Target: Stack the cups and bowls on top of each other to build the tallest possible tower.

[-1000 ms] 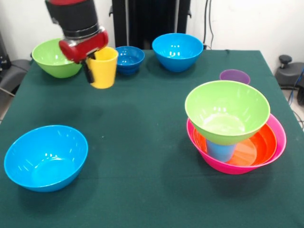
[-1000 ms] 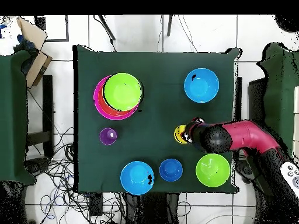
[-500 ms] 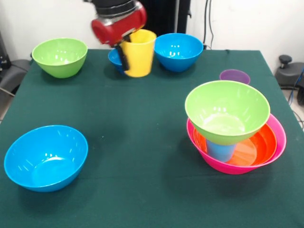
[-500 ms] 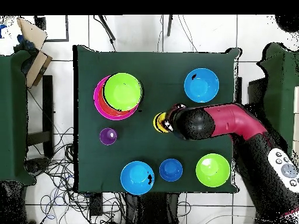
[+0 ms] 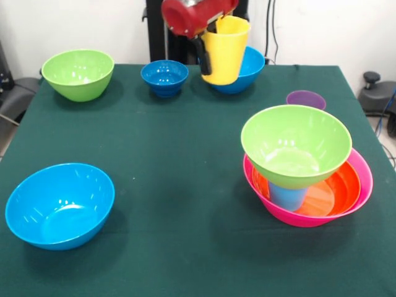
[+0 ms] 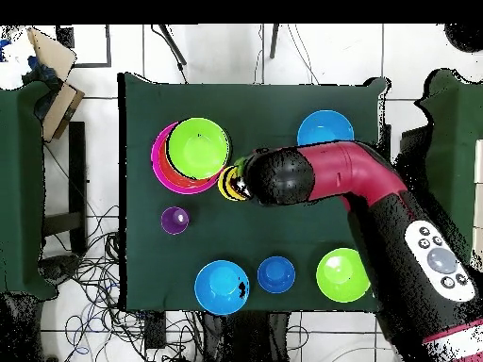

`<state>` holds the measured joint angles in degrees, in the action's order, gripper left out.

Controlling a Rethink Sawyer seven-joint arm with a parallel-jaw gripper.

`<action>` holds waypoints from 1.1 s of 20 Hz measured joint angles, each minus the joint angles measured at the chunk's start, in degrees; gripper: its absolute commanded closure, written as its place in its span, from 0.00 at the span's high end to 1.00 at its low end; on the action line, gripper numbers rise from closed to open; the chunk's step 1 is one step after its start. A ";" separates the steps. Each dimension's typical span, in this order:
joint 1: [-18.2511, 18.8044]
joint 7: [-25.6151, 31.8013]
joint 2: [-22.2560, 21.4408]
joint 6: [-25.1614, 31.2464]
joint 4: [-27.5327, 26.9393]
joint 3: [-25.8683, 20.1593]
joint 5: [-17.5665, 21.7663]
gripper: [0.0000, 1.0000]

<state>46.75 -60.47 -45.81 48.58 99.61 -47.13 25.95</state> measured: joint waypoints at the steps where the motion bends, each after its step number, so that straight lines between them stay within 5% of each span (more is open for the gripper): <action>1: -0.35 0.00 -0.37 0.08 -0.32 0.26 -0.68 0.00; 9: -3.97 -0.25 -1.27 0.12 -4.98 4.16 -4.04 0.00; 22: -13.42 -5.15 4.26 0.13 -17.09 10.84 -5.17 0.00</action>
<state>33.33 -65.62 -41.56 48.71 82.52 -36.30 20.78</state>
